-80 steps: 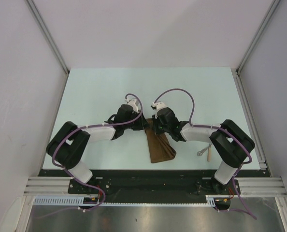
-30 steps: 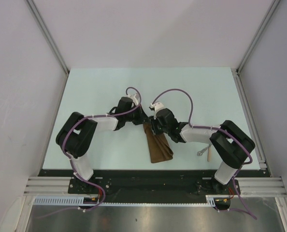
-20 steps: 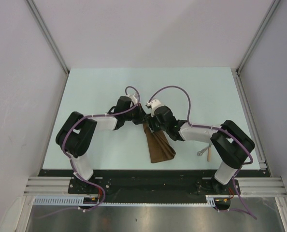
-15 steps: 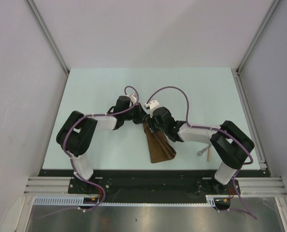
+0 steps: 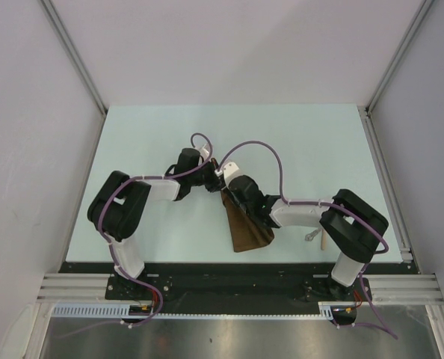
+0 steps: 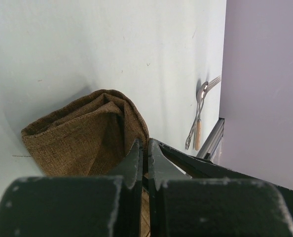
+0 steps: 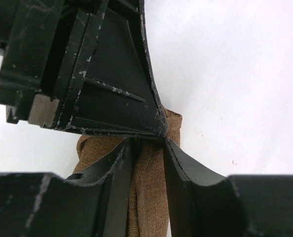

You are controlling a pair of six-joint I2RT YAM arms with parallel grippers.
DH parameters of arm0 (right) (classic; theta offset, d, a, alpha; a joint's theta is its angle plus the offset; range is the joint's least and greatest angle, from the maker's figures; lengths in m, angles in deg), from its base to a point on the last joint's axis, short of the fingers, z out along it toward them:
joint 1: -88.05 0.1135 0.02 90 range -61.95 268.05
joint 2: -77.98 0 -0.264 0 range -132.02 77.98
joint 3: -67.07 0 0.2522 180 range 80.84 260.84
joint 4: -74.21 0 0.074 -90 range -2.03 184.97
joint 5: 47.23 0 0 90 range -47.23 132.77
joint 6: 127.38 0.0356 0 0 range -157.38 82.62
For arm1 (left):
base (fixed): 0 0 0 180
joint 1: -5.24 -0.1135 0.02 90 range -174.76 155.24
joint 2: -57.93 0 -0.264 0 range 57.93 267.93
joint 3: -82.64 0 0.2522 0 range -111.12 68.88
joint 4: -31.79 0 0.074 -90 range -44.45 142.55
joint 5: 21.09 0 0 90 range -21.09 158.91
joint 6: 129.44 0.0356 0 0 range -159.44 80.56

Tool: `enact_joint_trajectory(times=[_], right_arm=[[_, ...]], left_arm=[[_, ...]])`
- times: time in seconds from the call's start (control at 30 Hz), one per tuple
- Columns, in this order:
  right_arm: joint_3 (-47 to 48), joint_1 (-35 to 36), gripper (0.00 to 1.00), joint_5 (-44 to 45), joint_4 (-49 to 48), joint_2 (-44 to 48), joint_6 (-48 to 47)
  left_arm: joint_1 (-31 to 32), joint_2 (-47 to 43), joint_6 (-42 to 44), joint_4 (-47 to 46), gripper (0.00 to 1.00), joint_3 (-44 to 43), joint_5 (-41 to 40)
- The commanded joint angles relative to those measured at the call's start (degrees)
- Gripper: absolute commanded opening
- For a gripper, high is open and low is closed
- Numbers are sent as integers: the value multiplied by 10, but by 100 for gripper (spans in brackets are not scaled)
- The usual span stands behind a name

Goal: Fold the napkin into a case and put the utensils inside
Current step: Stuff the smaller-rectangle-folded napkin at the center of the board.

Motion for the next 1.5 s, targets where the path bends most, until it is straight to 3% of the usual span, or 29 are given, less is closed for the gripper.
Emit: enact_joint_trajectory(times=[0.0,0.17,0.3,0.33,0.4,0.5,0.53,0.63,0.7,0.8,0.83,0.93,1.1,1.23,1.47], right_arm=[[0,13,36,12,-43,-6,-18],[0,16,33,12,-45,-11,-15],[-1,15,16,11,-49,-17,-15],[-2,15,0,10,-52,-17,-10],[-4,14,0,3,-51,-13,-6],[-8,12,0,-10,-50,-10,-1],[-8,11,0,-12,-48,-11,-1],[-9,3,0,-22,-42,-9,9],[-9,-3,0,-36,-35,-5,27],[-17,-16,0,-47,-36,8,50],[-18,-21,0,-55,-35,9,56],[-22,-29,0,-70,-33,19,76],[-21,-44,0,-89,-29,25,93],[-23,-48,0,-97,-27,27,102],[-23,-54,0,-105,-23,34,116]], left_arm=[[-4,-3,-11,-40,0,1,11],[-5,-1,-15,-43,0,0,14],[-5,-2,-18,-48,0,0,15],[-5,-3,-18,-49,0,0,16],[-6,-7,-5,-50,0,-1,14],[-7,-34,26,-34,27,8,-26],[-7,-46,35,-18,41,12,-40],[-6,-99,83,37,57,28,-122],[-6,-135,111,51,54,50,-156],[-6,-160,131,44,37,86,-195],[-4,-166,137,46,26,94,-198],[13,-160,177,61,14,94,-214],[57,-159,248,57,20,100,-264],[83,-137,276,68,38,71,-267],[91,-80,290,110,40,32,-261]])
